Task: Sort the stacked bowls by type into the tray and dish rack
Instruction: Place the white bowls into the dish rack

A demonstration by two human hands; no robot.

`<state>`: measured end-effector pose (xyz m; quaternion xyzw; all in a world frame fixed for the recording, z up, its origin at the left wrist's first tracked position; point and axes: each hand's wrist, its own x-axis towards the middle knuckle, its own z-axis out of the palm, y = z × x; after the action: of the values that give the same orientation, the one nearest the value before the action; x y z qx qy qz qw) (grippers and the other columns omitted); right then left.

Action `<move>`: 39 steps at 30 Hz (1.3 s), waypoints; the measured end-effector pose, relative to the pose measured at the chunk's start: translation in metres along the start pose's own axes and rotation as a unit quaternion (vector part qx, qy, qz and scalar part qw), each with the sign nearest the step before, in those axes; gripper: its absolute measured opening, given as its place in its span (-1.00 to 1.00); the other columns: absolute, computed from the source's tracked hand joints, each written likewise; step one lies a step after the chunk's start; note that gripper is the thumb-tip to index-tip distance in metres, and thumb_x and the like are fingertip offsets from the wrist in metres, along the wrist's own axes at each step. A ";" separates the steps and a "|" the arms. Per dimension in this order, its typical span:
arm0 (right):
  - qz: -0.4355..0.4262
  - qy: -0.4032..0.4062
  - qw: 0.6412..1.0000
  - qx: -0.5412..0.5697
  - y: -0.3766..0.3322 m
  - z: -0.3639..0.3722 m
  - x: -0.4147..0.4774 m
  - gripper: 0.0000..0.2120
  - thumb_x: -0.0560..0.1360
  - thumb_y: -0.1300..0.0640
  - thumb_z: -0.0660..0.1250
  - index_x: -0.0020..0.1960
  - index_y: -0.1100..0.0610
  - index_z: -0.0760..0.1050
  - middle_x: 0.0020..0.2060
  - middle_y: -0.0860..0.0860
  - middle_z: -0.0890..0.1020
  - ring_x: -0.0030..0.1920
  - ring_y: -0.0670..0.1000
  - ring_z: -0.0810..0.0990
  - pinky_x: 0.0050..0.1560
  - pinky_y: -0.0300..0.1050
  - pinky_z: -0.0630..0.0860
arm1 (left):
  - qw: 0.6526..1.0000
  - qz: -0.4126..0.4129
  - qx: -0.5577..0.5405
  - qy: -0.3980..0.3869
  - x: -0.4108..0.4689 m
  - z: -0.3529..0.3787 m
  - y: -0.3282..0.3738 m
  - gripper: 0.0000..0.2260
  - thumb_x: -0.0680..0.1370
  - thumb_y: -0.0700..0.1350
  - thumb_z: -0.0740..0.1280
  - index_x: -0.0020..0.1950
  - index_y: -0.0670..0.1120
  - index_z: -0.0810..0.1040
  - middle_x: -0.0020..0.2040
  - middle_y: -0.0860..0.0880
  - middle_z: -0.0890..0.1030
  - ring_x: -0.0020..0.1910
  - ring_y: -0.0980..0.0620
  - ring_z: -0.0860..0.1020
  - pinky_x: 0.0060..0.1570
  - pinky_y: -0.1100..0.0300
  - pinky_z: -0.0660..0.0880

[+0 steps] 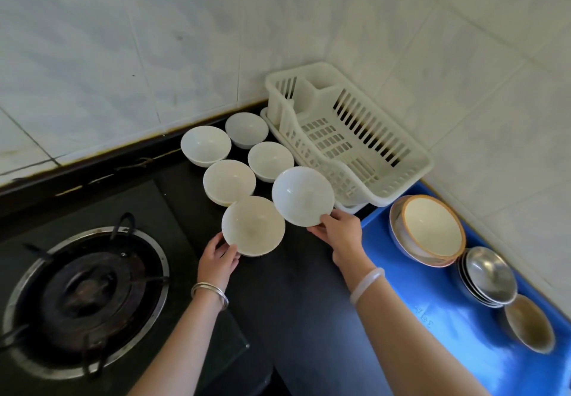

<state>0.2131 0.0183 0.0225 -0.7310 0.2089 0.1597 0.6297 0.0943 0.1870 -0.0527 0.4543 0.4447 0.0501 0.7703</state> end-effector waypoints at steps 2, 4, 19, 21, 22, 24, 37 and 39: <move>0.006 -0.022 0.999 -0.024 -0.001 0.003 -0.008 -0.81 0.49 0.33 0.31 -0.19 0.07 0.55 -0.13 0.06 0.66 -0.33 -0.03 0.71 -0.36 -0.27 0.60 | 1.000 -0.001 -0.001 -0.003 0.001 -0.001 0.001 -0.55 0.49 -0.24 0.33 0.36 -0.05 0.37 0.28 -0.17 0.50 0.19 -0.13 0.53 0.20 0.01 0.46; 0.006 -0.037 0.998 -0.049 0.001 0.011 -0.012 -0.84 0.48 0.32 0.32 -0.20 0.11 0.56 -0.17 0.09 0.67 -0.34 -0.03 0.71 -0.38 -0.27 0.59 | 1.000 0.007 0.012 -0.011 0.003 -0.003 0.002 -0.55 0.50 -0.27 0.31 0.36 -0.05 0.38 0.31 -0.16 0.48 0.25 -0.15 0.49 0.22 0.00 0.44; 0.002 -0.064 0.960 -0.274 0.020 0.048 -0.011 -0.83 0.45 0.30 0.28 -0.19 0.14 0.63 -0.39 0.02 0.68 -0.32 -0.03 0.71 -0.11 -0.03 0.67 | 0.998 0.029 0.055 0.006 0.010 -0.005 0.013 -0.65 0.52 -0.12 0.31 0.31 -0.04 0.46 0.27 -0.15 0.51 0.25 -0.15 0.48 0.14 0.03 0.46; 0.000 -0.062 0.959 -0.276 0.022 0.048 -0.010 -0.82 0.45 0.30 0.27 -0.19 0.14 0.62 -0.38 0.00 0.67 -0.33 -0.04 0.70 -0.11 -0.03 0.67 | 0.997 0.031 0.064 0.005 0.011 -0.006 0.011 -0.64 0.51 -0.15 0.32 0.31 -0.04 0.46 0.27 -0.15 0.52 0.26 -0.14 0.48 0.12 0.05 0.46; 0.000 -0.066 0.958 -0.278 0.022 0.049 -0.009 -0.83 0.46 0.29 0.28 -0.18 0.12 0.62 -0.35 0.00 0.67 -0.33 -0.05 0.70 -0.10 -0.04 0.67 | 0.997 0.030 0.064 0.007 0.012 -0.006 0.011 -0.64 0.51 -0.16 0.32 0.30 -0.04 0.46 0.26 -0.15 0.52 0.25 -0.13 0.48 0.11 0.06 0.46; 0.002 -0.076 0.959 -0.272 0.023 0.048 -0.007 -0.86 0.47 0.27 0.30 -0.10 0.08 0.60 -0.26 0.00 0.67 -0.31 -0.06 0.70 -0.10 -0.04 0.67 | 0.998 0.025 0.063 0.009 0.013 -0.007 0.011 -0.65 0.51 -0.17 0.32 0.30 -0.05 0.46 0.25 -0.15 0.53 0.24 -0.13 0.49 0.12 0.05 0.47; 0.119 -0.212 0.967 -0.081 0.032 0.045 0.004 -0.55 0.51 0.27 0.24 0.36 0.01 0.43 -0.06 0.05 0.67 -0.17 0.02 0.70 -0.24 -0.08 0.65 | 0.999 -0.036 -0.027 -0.009 0.010 -0.002 0.023 -0.66 0.52 -0.25 0.28 0.27 -0.01 0.47 0.16 -0.08 0.55 0.14 -0.11 0.53 -0.11 0.12 0.54; 0.103 -0.219 0.967 -0.077 0.033 0.043 0.004 -0.57 0.52 0.28 0.24 0.35 0.04 0.44 -0.04 0.06 0.68 -0.17 0.03 0.71 -0.21 -0.08 0.66 | 0.999 -0.034 -0.034 -0.004 0.006 0.001 0.024 -0.67 0.51 -0.26 0.27 0.25 -0.02 0.48 0.16 -0.09 0.55 0.13 -0.10 0.53 -0.16 0.14 0.53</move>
<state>0.2013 0.0562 -0.0145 -0.6988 0.1270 0.3959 0.5821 0.1063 0.2037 -0.0385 0.4124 0.4550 0.0377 0.7884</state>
